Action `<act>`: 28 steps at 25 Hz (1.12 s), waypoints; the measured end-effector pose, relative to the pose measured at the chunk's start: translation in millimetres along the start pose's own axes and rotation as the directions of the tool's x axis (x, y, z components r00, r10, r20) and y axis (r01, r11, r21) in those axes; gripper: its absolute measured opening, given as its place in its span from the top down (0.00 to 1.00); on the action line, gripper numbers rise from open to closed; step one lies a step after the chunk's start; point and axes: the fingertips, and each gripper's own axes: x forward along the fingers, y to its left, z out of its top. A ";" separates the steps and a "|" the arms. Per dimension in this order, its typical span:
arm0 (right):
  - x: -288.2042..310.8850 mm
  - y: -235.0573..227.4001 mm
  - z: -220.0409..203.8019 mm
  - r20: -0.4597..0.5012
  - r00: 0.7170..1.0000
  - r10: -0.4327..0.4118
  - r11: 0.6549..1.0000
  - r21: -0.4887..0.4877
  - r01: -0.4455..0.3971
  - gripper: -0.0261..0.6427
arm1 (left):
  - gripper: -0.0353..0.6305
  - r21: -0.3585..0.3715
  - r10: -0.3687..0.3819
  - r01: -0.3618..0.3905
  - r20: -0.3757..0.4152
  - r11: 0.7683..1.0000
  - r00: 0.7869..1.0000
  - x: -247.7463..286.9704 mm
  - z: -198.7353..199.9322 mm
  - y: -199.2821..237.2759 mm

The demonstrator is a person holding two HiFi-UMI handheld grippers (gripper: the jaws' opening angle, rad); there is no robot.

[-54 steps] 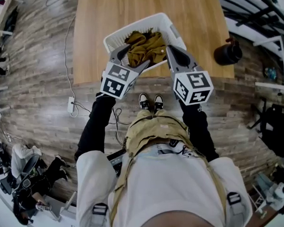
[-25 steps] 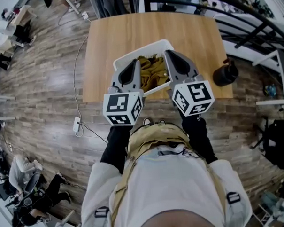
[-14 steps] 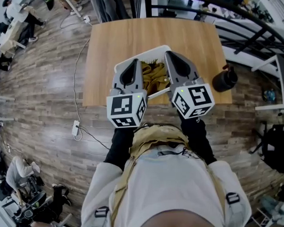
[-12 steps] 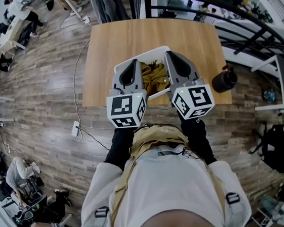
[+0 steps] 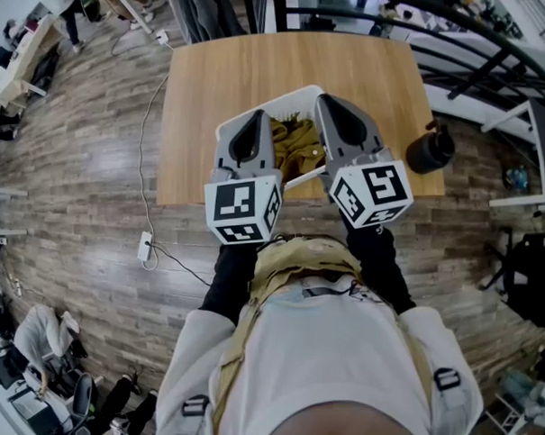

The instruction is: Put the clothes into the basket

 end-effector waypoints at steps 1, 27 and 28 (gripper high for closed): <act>0.0 -0.3 -0.2 -0.001 1.000 0.000 1.000 0.000 0.000 0.93 | 0.95 0.000 -0.001 0.001 -0.002 1.000 1.000 0.6 -0.4 -0.6; 2.9 5.9 -4.2 -0.013 1.000 0.007 1.000 -0.018 -0.007 0.93 | 0.95 -0.025 -0.025 0.024 -0.024 0.999 0.999 0.2 -9.2 0.5; 2.2 6.3 -4.0 -0.013 1.000 0.006 1.000 -0.021 -0.007 0.93 | 0.95 -0.025 -0.025 0.024 -0.025 0.999 0.999 -0.3 -9.7 0.2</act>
